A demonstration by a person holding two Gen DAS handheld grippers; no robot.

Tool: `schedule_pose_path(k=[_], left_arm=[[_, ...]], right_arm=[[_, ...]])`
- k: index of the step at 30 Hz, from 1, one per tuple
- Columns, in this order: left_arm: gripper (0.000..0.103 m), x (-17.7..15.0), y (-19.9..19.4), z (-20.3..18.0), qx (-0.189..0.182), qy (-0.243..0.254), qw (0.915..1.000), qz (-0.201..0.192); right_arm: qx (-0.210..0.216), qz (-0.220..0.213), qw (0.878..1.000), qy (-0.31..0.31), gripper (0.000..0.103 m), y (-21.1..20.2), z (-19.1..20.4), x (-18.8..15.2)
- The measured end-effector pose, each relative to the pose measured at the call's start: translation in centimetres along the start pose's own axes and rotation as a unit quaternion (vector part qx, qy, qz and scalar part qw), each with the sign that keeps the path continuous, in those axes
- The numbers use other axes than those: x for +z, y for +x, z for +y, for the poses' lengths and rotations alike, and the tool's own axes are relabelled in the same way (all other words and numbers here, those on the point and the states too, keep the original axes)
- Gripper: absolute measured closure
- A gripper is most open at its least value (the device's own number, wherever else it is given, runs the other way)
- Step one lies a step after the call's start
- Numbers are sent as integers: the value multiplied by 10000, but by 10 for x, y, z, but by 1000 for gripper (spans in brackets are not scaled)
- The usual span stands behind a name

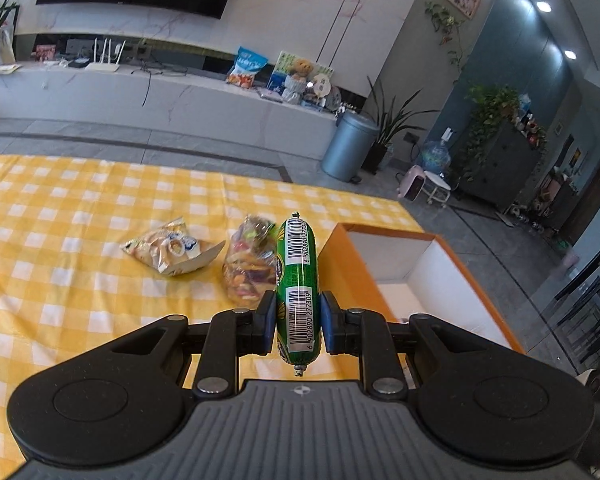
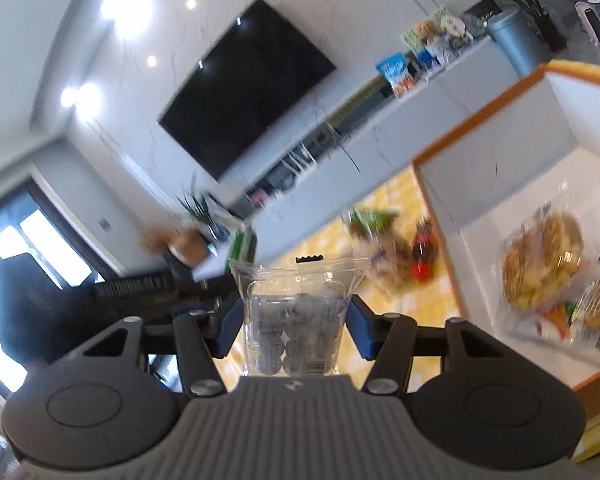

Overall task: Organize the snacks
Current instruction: 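Drop the candy box into the orange box with the right tool while the left lifts the sausage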

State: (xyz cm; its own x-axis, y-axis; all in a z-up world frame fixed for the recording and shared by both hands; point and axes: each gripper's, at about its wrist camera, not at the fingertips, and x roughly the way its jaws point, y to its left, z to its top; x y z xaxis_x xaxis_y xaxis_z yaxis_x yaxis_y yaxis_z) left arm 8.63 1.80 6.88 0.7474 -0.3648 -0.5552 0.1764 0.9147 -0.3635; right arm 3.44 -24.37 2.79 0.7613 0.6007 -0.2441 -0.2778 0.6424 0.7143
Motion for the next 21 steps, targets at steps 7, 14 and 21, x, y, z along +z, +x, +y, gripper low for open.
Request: schedule_pose_path(k=[7, 14, 21], left_arm=[[78, -4, 0, -16, -150, 151, 9998, -10], [78, -14, 11, -35, -486, 323, 9980, 255], [78, -25, 20, -49, -517, 503, 9963, 466]], right_arm=[[-1198, -421, 9890, -762, 48, -57, -1, 56], [-3158, 60, 9209, -2283, 48, -49, -1, 80], [-2962, 857, 9194, -2444, 48, 6, -42, 96]])
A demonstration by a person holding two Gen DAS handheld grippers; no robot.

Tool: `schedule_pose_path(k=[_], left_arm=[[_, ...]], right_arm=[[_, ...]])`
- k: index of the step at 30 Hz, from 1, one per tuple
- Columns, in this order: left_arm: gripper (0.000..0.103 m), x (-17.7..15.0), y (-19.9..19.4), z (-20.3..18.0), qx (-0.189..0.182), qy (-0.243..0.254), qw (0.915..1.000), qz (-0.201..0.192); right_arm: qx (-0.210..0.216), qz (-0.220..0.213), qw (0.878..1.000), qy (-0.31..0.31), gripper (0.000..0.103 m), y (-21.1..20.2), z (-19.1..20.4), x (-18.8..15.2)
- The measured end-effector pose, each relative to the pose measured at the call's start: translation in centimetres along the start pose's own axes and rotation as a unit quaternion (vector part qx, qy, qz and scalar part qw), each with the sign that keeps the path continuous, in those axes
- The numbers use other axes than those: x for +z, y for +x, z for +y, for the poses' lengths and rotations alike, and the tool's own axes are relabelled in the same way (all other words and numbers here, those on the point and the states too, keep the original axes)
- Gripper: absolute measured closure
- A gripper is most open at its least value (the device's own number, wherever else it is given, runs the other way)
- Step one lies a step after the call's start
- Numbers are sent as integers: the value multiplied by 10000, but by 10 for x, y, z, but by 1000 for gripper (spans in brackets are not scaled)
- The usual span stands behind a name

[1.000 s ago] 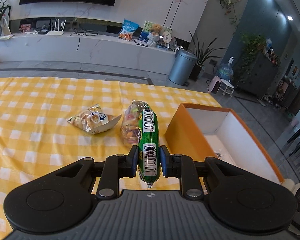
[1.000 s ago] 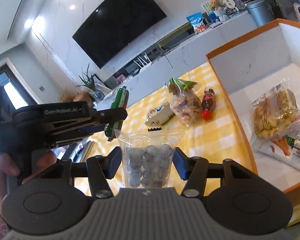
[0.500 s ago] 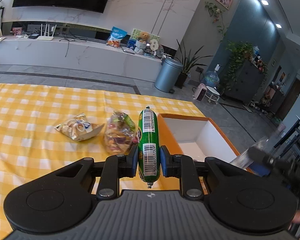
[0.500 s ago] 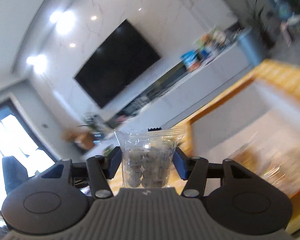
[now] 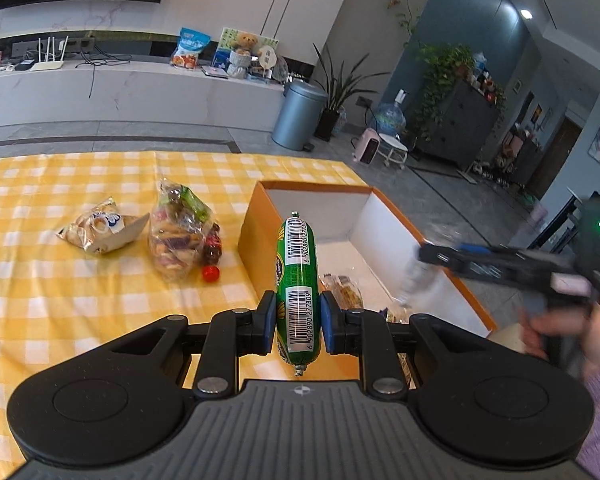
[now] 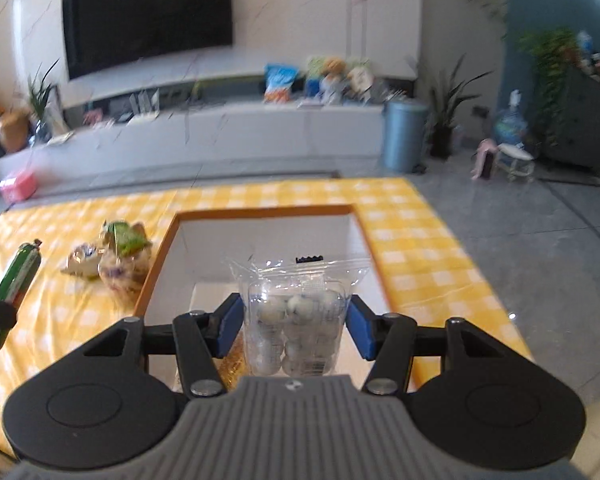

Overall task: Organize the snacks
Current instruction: 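Drop the candy box into the orange box with the right tool while the left lifts the sausage, then move the green sausage stick over the orange box and open the left tool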

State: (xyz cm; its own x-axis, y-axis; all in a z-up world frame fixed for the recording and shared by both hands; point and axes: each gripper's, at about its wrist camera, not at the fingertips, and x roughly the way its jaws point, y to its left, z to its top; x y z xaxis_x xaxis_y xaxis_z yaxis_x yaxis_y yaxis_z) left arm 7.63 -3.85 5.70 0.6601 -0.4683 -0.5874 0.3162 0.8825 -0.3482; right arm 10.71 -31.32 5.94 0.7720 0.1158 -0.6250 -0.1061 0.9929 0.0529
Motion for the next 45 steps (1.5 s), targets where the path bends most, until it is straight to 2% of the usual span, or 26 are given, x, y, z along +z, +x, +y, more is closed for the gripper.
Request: schedule_pose_path(k=[2, 5, 8, 11, 13, 17, 19, 20, 21, 24, 31, 35, 38, 45], left_arm=[[78, -1, 1, 0, 16, 29, 10000, 23], [78, -2, 5, 2, 74, 4, 10000, 53], [78, -2, 10, 6, 103, -57, 9998, 142], [78, -3, 16, 7, 134, -84, 9996, 228], [78, -3, 18, 8, 154, -90, 9995, 271], [78, -3, 19, 7, 164, -65, 9993, 327], [78, -3, 18, 5, 155, -9, 9993, 331], [78, -2, 17, 4, 166, -6, 9994, 317], [78, -1, 18, 2, 193, -14, 9993, 312], [78, 4, 19, -7, 236, 47, 9994, 250], [78, 11, 23, -27, 279, 152, 9991, 292], [78, 16, 34, -33, 503, 131, 9981, 328], [78, 19, 38, -35, 648, 77, 9973, 326], [78, 44, 39, -51, 596, 149, 9980, 136]], right_arm=[[159, 194, 9996, 144, 48, 19, -6, 4], [142, 465, 9988, 114, 48, 43, -9, 12], [206, 1089, 9931, 394, 48, 77, -22, 15], [415, 1392, 9872, 653, 49, 96, -35, 17], [385, 1490, 9867, 519, 49, 100, -30, 20], [56, 1557, 9878, 72, 45, 103, -15, 19], [-58, 1337, 9909, -124, 28, 91, -9, 15], [-189, 1110, 9934, -227, 5, 81, -7, 13], [-248, 832, 9957, -321, 3, 71, -5, 10], [-53, 259, 9993, -276, 3, 46, -9, -3], [-273, -632, 9976, 123, 3, 0, -35, -30], [-394, -821, 9956, 232, 3, -14, -49, -29], [-252, -986, 9933, 543, 3, -21, -60, -29], [-192, -944, 9888, 1137, 3, -25, -77, -25]])
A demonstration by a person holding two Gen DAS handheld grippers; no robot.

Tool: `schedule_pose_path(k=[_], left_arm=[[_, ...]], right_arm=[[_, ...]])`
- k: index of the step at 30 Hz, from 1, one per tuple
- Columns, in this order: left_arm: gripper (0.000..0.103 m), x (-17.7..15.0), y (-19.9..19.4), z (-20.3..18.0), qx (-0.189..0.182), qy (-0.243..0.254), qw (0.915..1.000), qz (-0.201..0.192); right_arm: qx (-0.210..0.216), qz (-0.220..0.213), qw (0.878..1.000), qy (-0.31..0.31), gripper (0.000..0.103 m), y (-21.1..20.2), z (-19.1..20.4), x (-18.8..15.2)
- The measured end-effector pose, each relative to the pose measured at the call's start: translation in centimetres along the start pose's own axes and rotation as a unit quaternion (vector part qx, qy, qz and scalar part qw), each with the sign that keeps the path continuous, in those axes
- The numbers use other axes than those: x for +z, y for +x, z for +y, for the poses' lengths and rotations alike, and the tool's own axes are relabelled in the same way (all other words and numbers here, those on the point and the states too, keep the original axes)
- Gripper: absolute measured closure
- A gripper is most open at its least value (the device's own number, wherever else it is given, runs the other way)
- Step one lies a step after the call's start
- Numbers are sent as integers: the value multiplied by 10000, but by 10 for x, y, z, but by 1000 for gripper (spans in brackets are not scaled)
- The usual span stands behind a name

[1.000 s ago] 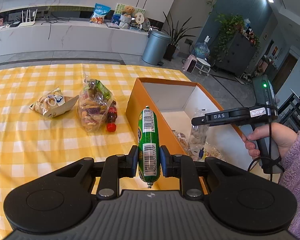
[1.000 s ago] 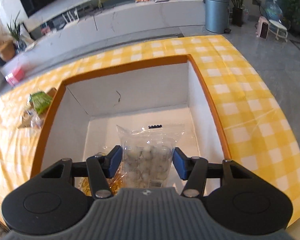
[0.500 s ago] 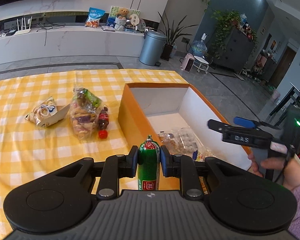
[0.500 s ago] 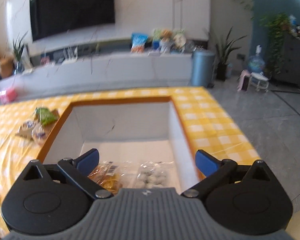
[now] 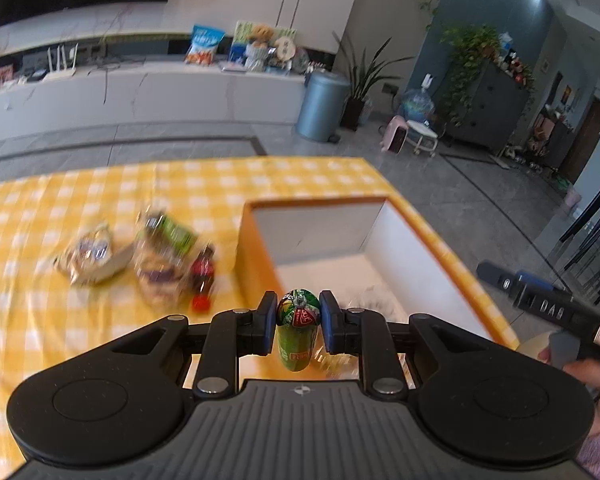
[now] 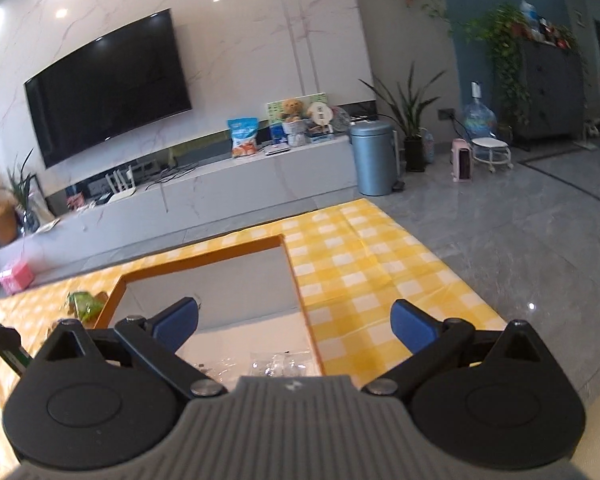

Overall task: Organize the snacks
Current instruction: 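Move the green sausage stick over the orange box and open the left tool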

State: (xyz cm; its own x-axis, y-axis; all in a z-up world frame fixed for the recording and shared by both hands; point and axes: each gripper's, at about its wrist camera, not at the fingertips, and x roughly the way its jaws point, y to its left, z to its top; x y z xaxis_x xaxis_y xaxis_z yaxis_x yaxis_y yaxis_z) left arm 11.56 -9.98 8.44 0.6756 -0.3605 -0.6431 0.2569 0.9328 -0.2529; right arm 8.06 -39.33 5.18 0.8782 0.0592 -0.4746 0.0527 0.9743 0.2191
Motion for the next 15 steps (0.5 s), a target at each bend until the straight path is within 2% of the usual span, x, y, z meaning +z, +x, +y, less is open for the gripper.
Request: schedule_pose_path(k=[6, 15], left_arm=[[78, 22, 15, -19, -199, 86, 9997, -92], [78, 25, 82, -33, 73, 427, 9973, 594]], right_arm=[[24, 41, 10000, 88, 3, -1, -3, -2], [38, 247, 9997, 40, 3, 13, -2, -4]])
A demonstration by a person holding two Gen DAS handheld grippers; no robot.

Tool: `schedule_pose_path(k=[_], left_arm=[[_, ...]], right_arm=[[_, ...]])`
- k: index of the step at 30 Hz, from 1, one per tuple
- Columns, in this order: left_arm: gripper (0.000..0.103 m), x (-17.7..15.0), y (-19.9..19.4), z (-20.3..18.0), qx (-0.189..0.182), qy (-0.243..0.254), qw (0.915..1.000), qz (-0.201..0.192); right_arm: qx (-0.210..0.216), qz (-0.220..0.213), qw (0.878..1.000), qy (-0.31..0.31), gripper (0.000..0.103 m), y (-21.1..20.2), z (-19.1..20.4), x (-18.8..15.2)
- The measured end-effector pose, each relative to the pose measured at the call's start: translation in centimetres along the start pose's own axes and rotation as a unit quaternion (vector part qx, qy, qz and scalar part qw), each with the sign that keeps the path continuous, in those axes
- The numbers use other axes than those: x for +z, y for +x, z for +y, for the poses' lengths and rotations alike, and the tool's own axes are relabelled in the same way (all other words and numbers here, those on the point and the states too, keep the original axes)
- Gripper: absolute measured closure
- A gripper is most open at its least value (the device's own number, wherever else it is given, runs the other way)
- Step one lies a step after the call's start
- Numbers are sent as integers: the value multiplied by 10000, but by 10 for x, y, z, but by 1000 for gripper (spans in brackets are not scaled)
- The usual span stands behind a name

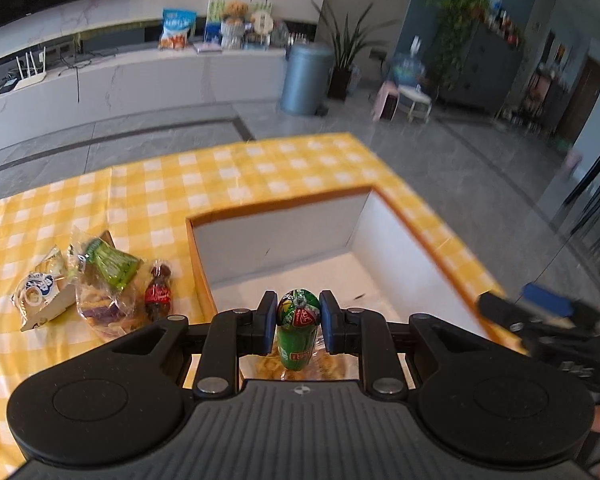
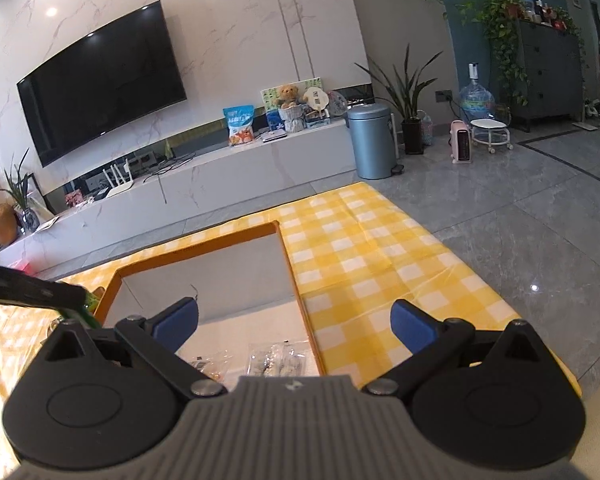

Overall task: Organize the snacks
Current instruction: 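Move the green sausage stick over the orange box and open the left tool, then withdraw both open tools from the box toward the snacks on the table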

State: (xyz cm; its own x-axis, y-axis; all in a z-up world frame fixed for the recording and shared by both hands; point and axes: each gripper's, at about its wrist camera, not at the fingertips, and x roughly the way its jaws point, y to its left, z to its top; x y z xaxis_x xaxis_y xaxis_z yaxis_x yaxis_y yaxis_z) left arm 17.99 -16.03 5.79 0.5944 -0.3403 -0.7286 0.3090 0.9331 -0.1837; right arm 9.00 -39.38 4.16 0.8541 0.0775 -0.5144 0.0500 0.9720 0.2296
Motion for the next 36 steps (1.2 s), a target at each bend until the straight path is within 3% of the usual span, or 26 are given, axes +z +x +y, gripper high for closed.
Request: schedule_pose_path(k=[6, 13, 15, 17, 20, 25, 36], left_arm=[[78, -5, 29, 9, -90, -106, 9989, 443], [76, -4, 41, 9, 243, 149, 9975, 641], [63, -3, 39, 9, 257, 169, 9970, 715], [37, -1, 34, 9, 119, 233, 9974, 664], [22, 1, 18, 3, 149, 339, 9983, 451], [21, -2, -17, -4, 378, 516, 9979, 56], [21, -21, -74, 22, 408, 100, 9989, -206]], right_arm=[[-28, 67, 10000, -11, 3, 5, -2, -2], [-74, 119, 9999, 40, 3, 6, -5, -2], [-82, 119, 9999, 53, 3, 6, -5, -1], [-71, 136, 9999, 43, 3, 6, -6, -1], [-80, 147, 9999, 12, 3, 6, -5, -1], [-63, 138, 9999, 8, 3, 6, -5, -2], [139, -176, 9989, -417, 3, -17, 21, 0]])
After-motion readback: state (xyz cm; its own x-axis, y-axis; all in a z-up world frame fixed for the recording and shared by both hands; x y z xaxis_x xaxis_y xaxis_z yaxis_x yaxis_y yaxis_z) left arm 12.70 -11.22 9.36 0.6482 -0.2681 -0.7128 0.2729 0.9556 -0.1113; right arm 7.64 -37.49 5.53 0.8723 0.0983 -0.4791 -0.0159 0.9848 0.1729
